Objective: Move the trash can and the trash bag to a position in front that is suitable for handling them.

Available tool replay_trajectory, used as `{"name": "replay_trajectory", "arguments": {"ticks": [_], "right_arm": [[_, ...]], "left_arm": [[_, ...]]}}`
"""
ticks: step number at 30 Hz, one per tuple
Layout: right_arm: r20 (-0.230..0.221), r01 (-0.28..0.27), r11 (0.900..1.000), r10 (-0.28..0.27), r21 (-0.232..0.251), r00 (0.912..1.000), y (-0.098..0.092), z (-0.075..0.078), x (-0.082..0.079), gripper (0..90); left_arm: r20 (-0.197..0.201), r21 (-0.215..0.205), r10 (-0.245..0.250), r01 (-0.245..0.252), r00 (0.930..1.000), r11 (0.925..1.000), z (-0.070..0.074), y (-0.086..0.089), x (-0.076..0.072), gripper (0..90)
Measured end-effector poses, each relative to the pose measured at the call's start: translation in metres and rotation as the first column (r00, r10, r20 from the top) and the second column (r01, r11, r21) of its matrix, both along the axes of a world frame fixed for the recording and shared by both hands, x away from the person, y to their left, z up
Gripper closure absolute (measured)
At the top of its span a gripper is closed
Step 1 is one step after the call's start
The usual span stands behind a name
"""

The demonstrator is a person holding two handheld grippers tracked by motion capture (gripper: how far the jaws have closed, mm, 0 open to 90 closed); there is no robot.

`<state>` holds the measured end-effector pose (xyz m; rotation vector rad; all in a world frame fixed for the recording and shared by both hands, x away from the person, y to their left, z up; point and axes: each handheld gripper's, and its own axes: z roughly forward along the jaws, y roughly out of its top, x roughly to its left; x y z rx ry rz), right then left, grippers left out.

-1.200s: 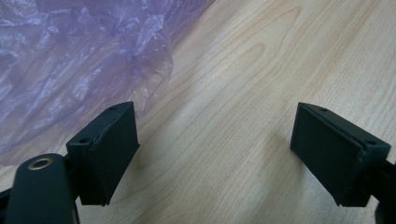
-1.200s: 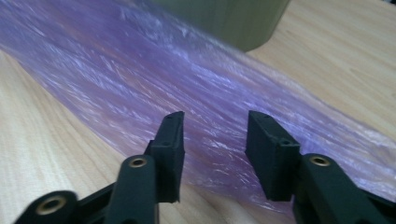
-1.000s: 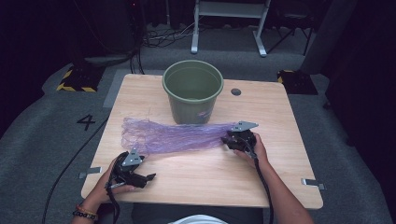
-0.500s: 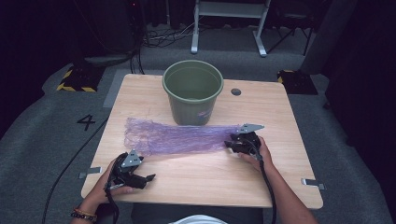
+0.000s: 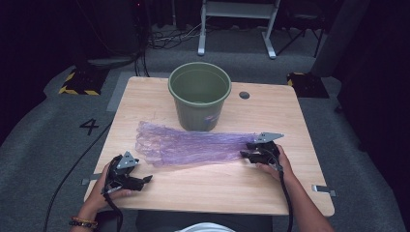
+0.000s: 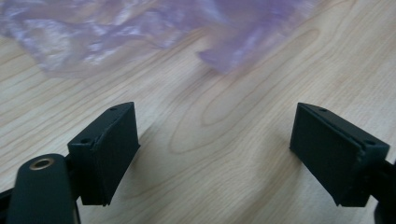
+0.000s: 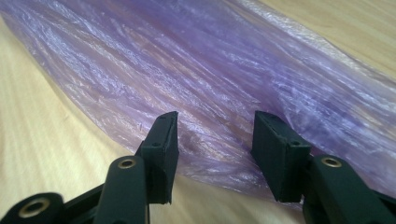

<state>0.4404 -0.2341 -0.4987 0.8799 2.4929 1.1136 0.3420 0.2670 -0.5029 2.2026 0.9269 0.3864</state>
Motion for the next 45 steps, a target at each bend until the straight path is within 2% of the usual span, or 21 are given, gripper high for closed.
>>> {"name": "replay_trajectory", "arguments": {"ticks": [4, 6, 7, 9, 10, 12, 14, 17, 18, 20, 21, 24, 25, 31, 36, 42, 43, 45], "right_arm": [[-0.004, -0.016, 1.000, 0.016, -0.018, 0.9999, -0.005, 0.002, -0.002, 51.4], [0.020, -0.005, 1.000, 0.006, -0.029, 0.9998, -0.008, 0.005, -0.005, 49.2], [0.050, 0.009, 1.000, -0.009, 0.005, 0.9987, -0.010, 0.010, -0.007, 48.0], [0.066, 0.020, 1.000, -0.021, 0.012, 0.9976, -0.011, 0.013, -0.008, 46.8], [0.083, 0.040, 0.999, -0.042, 0.027, 0.9957, -0.011, 0.017, -0.009, 46.7], [0.132, 0.062, 0.996, -0.071, 0.065, 0.9887, -0.010, 0.025, -0.011, 46.8], [0.152, 0.062, 0.994, -0.075, 0.086, 0.9856, -0.004, 0.029, -0.013, 48.9], [0.164, 0.059, 0.995, -0.071, 0.078, 0.9839, 0.001, 0.031, -0.014, 49.2], [0.161, 0.061, 0.995, -0.072, 0.073, 0.9842, 0.004, 0.032, -0.014, 49.1], [0.155, 0.077, 0.995, -0.087, 0.070, 0.9841, 0.010, 0.032, -0.012, 48.5], [0.133, 0.058, 0.996, -0.066, 0.067, 0.9889, 0.018, 0.029, -0.009, 48.3], [0.101, 0.030, 0.998, -0.035, 0.052, 0.9942, 0.027, 0.023, -0.005, 48.1], [0.101, 0.030, 0.998, -0.035, 0.052, 0.9942, 0.027, 0.023, -0.005, 48.1], [0.027, -0.006, 1.000, 0.006, 0.005, 0.9996, 0.041, 0.007, 0.001, 47.7], [-0.006, -0.017, 1.000, 0.017, 0.000, 0.9998, 0.042, 0.000, 0.002, 47.9], [-0.005, -0.057, 0.998, 0.057, 0.000, 0.9983, 0.035, 0.000, -0.002, 49.1], [-0.006, -0.093, 0.996, 0.093, -0.008, 0.9957, 0.028, 0.001, -0.005, 49.3], [-0.009, -0.101, 0.995, 0.101, -0.011, 0.9949, 0.025, 0.001, -0.005, 49.3]], "left_arm": [[0.014, 0.013, 0.019, -0.020, 0.9997, 0.9997, 0.002, 0.002, 0.000, 16.7], [0.033, 0.006, 0.012, -0.013, 0.9994, 0.9999, 0.005, 0.004, -0.001, 17.1], [0.056, 0.000, 0.014, -0.014, 0.9983, 0.9999, 0.008, 0.004, -0.003, 17.2], [0.062, -0.010, 0.020, -0.020, 0.9979, 0.9998, 0.010, 0.005, -0.003, 17.7], [0.071, -0.025, 0.020, -0.018, 0.9973, 0.9995, 0.012, 0.005, -0.003, 17.7], [0.086, -0.029, 0.021, -0.018, 0.9961, 0.9994, 0.016, 0.007, -0.003, 17.9], [0.107, -0.042, 0.030, -0.026, 0.9938, 0.9988, 0.022, 0.008, -0.003, 17.9], [0.114, -0.060, 0.032, -0.025, 0.9929, 0.9979, 0.027, 0.010, -0.002, 18.3], [0.120, -0.074, 0.033, -0.024, 0.9923, 0.9970, 0.030, 0.009, -0.002, 18.3], [0.133, -0.075, 0.039, -0.029, 0.9904, 0.9968, 0.034, 0.008, 0.001, 18.3], [0.136, -0.071, 0.035, -0.025, 0.9902, 0.9971, 0.036, 0.007, 0.002, 18.2], [0.147, -0.053, 0.024, -0.017, 0.9889, 0.9985, 0.040, 0.001, 0.005, 17.8], [0.147, -0.053, 0.024, -0.017, 0.9889, 0.9985, 0.040, 0.001, 0.005, 17.6], [0.155, -0.055, 0.010, -0.001, 0.9878, 0.9985, 0.045, -0.005, 0.006, 17.5], [0.169, -0.053, 0.010, -0.001, 0.9856, 0.9986, 0.049, -0.006, 0.009, 17.6], [0.181, -0.079, 0.017, -0.003, 0.9834, 0.9969, 0.056, -0.005, 0.015, 17.6], [0.184, -0.081, 0.021, -0.006, 0.9827, 0.9967, 0.059, -0.005, 0.018, 17.6], [0.191, -0.084, 0.023, -0.008, 0.9814, 0.9964, 0.061, -0.006, 0.021, 17.6]]}}
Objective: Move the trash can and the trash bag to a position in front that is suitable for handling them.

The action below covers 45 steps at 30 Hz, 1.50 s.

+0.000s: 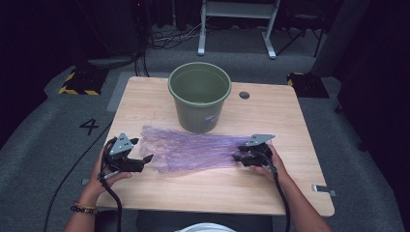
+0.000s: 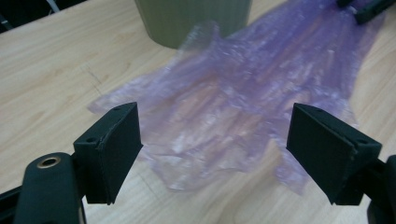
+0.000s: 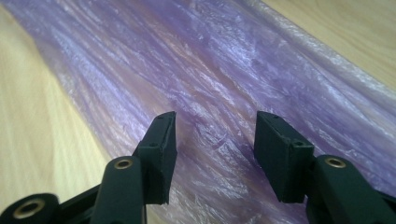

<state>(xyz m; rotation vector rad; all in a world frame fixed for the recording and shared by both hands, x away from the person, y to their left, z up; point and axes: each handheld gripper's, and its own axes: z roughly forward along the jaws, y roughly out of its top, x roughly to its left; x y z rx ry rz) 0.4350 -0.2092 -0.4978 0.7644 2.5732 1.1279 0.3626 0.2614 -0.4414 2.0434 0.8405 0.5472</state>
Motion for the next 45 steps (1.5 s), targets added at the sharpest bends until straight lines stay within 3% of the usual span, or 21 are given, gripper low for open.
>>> {"name": "replay_trajectory", "arguments": {"ticks": [1, 6, 9, 12, 14, 15, 16, 17, 18, 19, 20, 21, 23, 25, 27, 29, 33, 34, 37, 41, 45], "right_arm": [[-0.007, -0.034, 0.999, 0.034, -0.011, 0.9994, -0.008, 0.001, -0.003, 49.3], [-0.014, -0.089, 0.996, 0.089, -0.012, 0.9959, -0.027, 0.002, -0.011, 49.3], [-0.008, -0.083, 0.997, 0.083, -0.013, 0.9966, -0.039, 0.001, -0.016, 47.5], [-0.012, -0.084, 0.996, 0.084, -0.017, 0.9964, -0.047, 0.002, -0.018, 47.1], [0.002, -0.093, 0.995, 0.093, 0.034, 0.9957, -0.056, 0.006, -0.021, 45.1], [0.007, -0.088, 0.994, 0.088, 0.071, 0.9961, -0.059, 0.010, -0.022, 43.6], [0.007, -0.088, 0.994, 0.088, 0.071, 0.9961, -0.059, 0.010, -0.022, 43.6], [0.035, -0.063, 0.992, 0.059, 0.109, 0.9976, -0.060, 0.021, -0.023, 38.9], [0.035, -0.063, 0.992, 0.059, 0.109, 0.9976, -0.060, 0.021, -0.023, 38.9], [0.065, -0.059, 0.990, 0.050, 0.131, 0.9966, -0.059, 0.032, -0.026, 36.7], [0.065, -0.059, 0.990, 0.050, 0.131, 0.9966, -0.059, 0.032, -0.026, 36.7], [0.104, -0.057, 0.989, 0.044, 0.134, 0.9937, -0.054, 0.046, -0.029, 35.6], [0.130, -0.059, 0.990, 0.042, 0.128, 0.9906, -0.049, 0.054, -0.030, 35.6], [0.146, -0.050, 0.992, 0.033, 0.112, 0.9887, -0.044, 0.061, -0.029, 35.8], [0.157, -0.054, 0.992, 0.036, 0.112, 0.9870, -0.038, 0.068, -0.026, 35.9], [0.177, -0.058, 0.991, 0.037, 0.117, 0.9836, -0.033, 0.076, -0.024, 35.9], [0.194, -0.063, 0.990, 0.037, 0.128, 0.9803, -0.025, 0.089, -0.019, 35.1], [0.202, -0.063, 0.989, 0.035, 0.135, 0.9788, -0.021, 0.094, -0.017, 34.1], [0.222, -0.060, 0.985, 0.023, 0.160, 0.9749, -0.012, 0.109, -0.007, 30.3], [0.269, -0.074, 0.989, 0.036, 0.131, 0.9625, 0.004, 0.127, 0.000, 32.1], [0.283, -0.103, 0.983, 0.057, 0.153, 0.9574, 0.017, 0.144, 0.007, 35.2]], "left_arm": [[0.005, 0.001, -0.001, 0.001, 1.0000, 1.0000, 0.002, -0.002, 0.004, 17.6], [0.011, 0.016, 0.002, -0.003, 0.9999, 0.9999, 0.004, -0.008, 0.014, 17.6], [0.022, 0.042, 0.018, -0.019, 0.9996, 0.9989, 0.001, -0.010, 0.022, 18.3], [0.011, 0.039, 0.015, -0.015, 0.9998, 0.9991, -0.003, -0.010, 0.030, 18.4], [-0.018, 0.008, 0.007, -0.007, 0.9998, 0.9999, -0.011, -0.009, 0.040, 18.3], [-0.027, 0.018, 0.019, -0.019, 0.9995, 0.9997, -0.014, -0.009, 0.044, 18.4], [-0.027, 0.018, 0.019, -0.019, 0.9995, 0.9997, -0.014, -0.009, 0.044, 18.5], [-0.047, 0.039, 0.037, -0.035, 0.9982, 0.9986, -0.020, -0.010, 0.049, 18.4], [-0.047, 0.039, 0.037, -0.035, 0.9982, 0.9986, -0.020, -0.010, 0.049, 18.3], [-0.076, 0.044, 0.036, -0.033, 0.9964, 0.9985, -0.025, -0.010, 0.052, 18.4], [-0.076, 0.044, 0.036, -0.033, 0.9964, 0.9985, -0.025, -0.010, 0.052, 18.3], [-0.095, 0.050, 0.037, -0.032, 0.9948, 0.9982, -0.029, -0.009, 0.054, 18.0], [-0.110, 0.039, 0.044, -0.040, 0.9930, 0.9984, -0.032, -0.007, 0.057, 18.4], [-0.122, 0.025, 0.041, -0.038, 0.9917, 0.9990, -0.033, -0.005, 0.057, 18.8], [-0.142, 0.052, 0.050, -0.043, 0.9887, 0.9977, -0.039, -0.003, 0.060, 18.7], [-0.164, 0.041, 0.050, -0.043, 0.9851, 0.9982, -0.041, 0.000, 0.060, 18.5], [-0.172, 0.061, 0.054, -0.044, 0.9835, 0.9971, -0.045, 0.002, 0.061, 18.8], [-0.151, 0.077, 0.062, -0.051, 0.9866, 0.9957, -0.047, 0.001, 0.060, 19.4], [-0.191, 0.122, 0.043, -0.020, 0.9806, 0.9923, -0.053, -0.002, 0.057, 20.0], [-0.200, 0.118, 0.026, -0.003, 0.9794, 0.9930, -0.056, -0.007, 0.051, 18.6], [-0.208, 0.101, 0.016, 0.005, 0.9780, 0.9948, -0.058, -0.009, 0.048, 17.6]]}}
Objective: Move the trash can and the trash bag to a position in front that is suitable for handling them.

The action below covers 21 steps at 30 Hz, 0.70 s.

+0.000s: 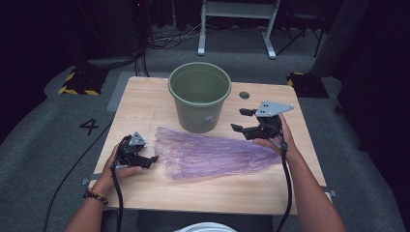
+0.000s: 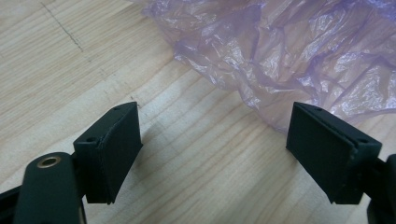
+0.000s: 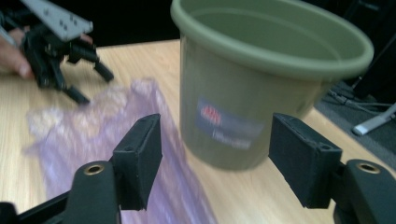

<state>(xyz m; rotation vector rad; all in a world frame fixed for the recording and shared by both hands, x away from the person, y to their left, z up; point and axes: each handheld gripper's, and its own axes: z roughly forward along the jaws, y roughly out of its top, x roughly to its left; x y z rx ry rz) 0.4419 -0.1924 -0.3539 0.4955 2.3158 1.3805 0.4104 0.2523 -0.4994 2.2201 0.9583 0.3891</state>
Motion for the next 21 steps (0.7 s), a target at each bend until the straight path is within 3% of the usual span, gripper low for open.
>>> {"name": "replay_trajectory", "arguments": {"ticks": [4, 12, 21], "right_arm": [[0.014, -0.008, 1.000, 0.008, 0.002, 0.9999, 0.010, 0.012, 0.007, 35.2], [0.048, -0.023, 1.000, 0.024, -0.019, 0.9986, 0.031, 0.029, 0.020, 33.4], [0.061, -0.065, 0.997, 0.066, -0.031, 0.9960, 0.059, 0.040, 0.030, 33.8]], "left_arm": [[-0.011, -0.014, 0.008, -0.008, 0.9999, 0.9999, -0.001, 0.000, -0.002, 16.8], [0.022, -0.029, -0.018, 0.019, 0.9996, 0.9994, -0.004, 0.004, -0.012, 17.2], [0.021, -0.035, -0.010, 0.011, 0.9997, 0.9993, -0.004, 0.006, -0.016, 17.2]]}}
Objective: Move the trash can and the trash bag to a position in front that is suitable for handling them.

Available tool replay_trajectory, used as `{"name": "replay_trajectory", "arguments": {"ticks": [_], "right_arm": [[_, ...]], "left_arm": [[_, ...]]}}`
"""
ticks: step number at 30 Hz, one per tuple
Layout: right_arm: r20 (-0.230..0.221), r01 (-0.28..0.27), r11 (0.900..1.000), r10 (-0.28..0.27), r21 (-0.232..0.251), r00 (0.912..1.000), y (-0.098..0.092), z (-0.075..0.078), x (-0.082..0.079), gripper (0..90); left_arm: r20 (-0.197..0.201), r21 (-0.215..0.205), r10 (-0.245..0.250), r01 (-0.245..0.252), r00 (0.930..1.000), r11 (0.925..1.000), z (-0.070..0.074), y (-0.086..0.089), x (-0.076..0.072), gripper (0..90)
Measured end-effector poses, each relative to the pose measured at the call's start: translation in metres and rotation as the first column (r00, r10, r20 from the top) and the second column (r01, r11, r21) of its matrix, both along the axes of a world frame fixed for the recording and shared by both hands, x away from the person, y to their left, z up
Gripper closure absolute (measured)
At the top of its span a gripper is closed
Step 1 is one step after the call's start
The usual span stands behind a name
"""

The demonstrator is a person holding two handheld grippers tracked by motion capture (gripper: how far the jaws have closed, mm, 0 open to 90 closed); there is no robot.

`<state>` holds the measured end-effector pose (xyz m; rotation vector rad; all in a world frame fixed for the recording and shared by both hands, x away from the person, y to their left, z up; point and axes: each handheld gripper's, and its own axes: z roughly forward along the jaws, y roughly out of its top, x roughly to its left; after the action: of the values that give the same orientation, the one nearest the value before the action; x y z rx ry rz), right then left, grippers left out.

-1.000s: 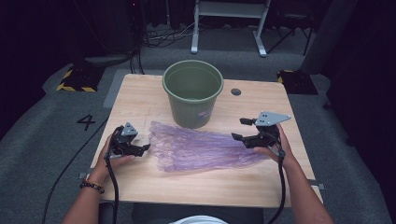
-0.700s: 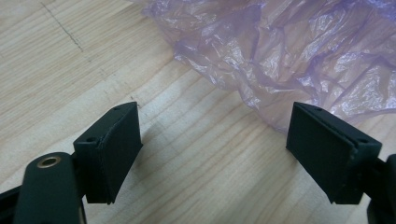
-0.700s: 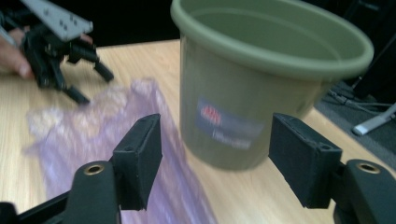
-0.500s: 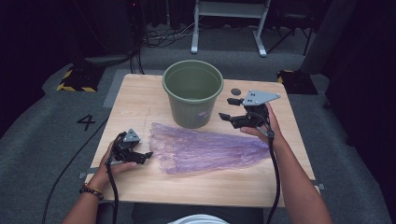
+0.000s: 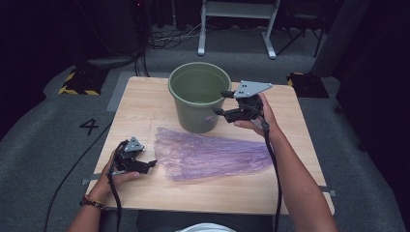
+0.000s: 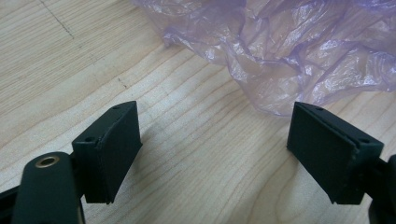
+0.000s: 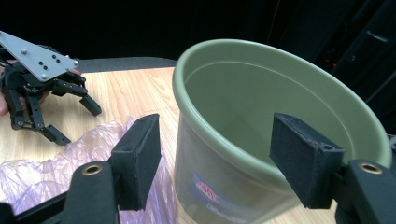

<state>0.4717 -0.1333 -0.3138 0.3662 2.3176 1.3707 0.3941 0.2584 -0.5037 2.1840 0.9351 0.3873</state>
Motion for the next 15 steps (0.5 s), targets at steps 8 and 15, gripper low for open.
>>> {"name": "replay_trajectory", "arguments": {"ticks": [8, 15], "right_arm": [[-0.018, -0.011, 0.999, 0.011, -0.041, 0.9998, 0.015, -0.003, 0.011, 34.3], [-0.043, -0.019, 0.995, 0.015, -0.101, 0.9990, 0.030, -0.010, 0.027, 35.9]], "left_arm": [[-0.002, -0.001, -0.002, 0.002, 1.0000, 1.0000, 0.000, 0.000, 0.000, 17.0], [-0.004, -0.004, -0.003, 0.002, 1.0000, 1.0000, 0.000, 0.000, 0.000, 16.8]]}}
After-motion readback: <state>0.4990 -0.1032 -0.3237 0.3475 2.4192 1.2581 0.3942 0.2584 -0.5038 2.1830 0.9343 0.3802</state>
